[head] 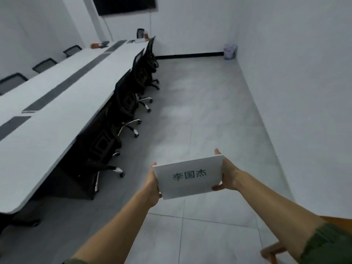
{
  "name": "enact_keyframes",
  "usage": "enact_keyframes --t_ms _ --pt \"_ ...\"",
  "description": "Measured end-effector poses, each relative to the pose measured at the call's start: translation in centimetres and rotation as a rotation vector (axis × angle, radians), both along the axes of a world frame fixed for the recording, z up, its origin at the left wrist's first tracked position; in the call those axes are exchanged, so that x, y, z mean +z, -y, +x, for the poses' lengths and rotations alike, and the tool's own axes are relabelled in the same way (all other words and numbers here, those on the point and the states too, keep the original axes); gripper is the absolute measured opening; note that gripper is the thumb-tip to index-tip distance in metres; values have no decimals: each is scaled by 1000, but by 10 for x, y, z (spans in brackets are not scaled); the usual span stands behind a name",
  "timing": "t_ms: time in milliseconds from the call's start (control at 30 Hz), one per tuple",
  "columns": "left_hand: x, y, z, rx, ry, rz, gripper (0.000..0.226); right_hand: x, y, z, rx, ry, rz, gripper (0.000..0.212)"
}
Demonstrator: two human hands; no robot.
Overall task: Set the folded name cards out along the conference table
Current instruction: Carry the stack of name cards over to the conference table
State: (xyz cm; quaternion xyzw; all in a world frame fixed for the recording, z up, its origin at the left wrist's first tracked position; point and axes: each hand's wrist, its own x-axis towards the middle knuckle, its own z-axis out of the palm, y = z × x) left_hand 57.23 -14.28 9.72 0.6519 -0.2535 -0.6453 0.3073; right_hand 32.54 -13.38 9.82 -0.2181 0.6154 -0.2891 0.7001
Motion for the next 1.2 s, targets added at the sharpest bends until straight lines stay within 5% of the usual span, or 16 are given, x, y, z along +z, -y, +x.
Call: enact_keyframes --t_ms 833,1200 --pt "-23 143 389 921 -93 -6 71 -14 359 490 999 -71 20 75" --pt "-44 191 540 1049 -121 16 68 -41 423 671 1098 -84 121 74"
